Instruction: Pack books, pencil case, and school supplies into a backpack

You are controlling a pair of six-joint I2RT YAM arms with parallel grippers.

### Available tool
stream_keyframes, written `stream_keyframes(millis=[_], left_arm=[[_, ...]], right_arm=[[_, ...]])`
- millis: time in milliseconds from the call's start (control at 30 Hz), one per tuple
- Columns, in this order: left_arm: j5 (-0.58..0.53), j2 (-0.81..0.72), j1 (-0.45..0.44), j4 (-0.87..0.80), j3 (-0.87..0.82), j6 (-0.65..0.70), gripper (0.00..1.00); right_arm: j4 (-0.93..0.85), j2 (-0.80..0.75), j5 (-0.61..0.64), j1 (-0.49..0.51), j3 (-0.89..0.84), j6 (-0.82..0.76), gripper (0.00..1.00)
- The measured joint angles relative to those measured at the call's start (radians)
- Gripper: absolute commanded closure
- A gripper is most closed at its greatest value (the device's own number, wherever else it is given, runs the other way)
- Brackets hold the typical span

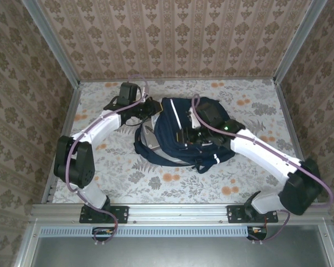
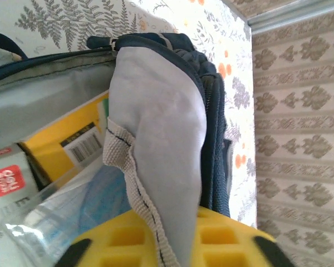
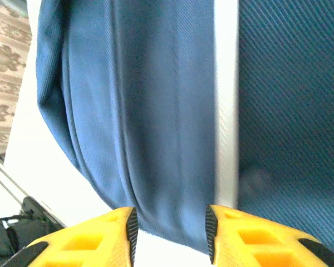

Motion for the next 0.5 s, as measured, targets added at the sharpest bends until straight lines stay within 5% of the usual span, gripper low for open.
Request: stream_keyframes(millis=[233, 500], left_arm=[[0.01, 0.034, 0.016, -0.002, 0.009, 0.003, 1.0], [-0.037, 0.008, 0.023, -0.043, 0.003, -0.003, 1.0]], right_arm=[[-0.026, -0.207, 0.035, 0.061, -0.239, 0.077, 0.65], [0.145, -0.073, 0.032, 0.155, -0.371, 0.19, 0.66]])
